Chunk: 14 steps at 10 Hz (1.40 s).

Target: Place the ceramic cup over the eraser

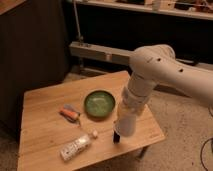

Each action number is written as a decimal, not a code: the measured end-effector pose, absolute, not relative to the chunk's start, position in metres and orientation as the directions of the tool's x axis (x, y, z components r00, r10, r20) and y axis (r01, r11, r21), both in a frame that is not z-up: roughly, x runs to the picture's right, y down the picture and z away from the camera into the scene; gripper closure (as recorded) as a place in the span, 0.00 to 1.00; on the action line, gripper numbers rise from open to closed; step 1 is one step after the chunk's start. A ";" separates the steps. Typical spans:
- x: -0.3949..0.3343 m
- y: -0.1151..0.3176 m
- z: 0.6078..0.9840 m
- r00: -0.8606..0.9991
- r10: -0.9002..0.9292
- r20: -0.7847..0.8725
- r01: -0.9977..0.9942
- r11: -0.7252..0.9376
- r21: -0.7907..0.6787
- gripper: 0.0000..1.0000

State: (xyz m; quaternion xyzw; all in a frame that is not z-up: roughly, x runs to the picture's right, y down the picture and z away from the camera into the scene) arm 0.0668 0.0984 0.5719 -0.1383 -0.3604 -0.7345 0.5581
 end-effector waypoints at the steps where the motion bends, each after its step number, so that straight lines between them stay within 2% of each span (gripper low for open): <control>1: 0.058 0.100 0.576 -0.350 -0.718 0.601 0.913 -0.119 0.389 1.00; 6: 0.047 0.118 0.593 -0.373 -0.727 0.577 0.908 -0.157 0.389 1.00; 9: 0.050 0.112 0.587 -0.390 -0.760 0.521 0.904 -0.207 0.374 1.00; 14: 0.043 0.115 0.601 -0.420 -0.765 0.488 0.888 -0.234 0.397 1.00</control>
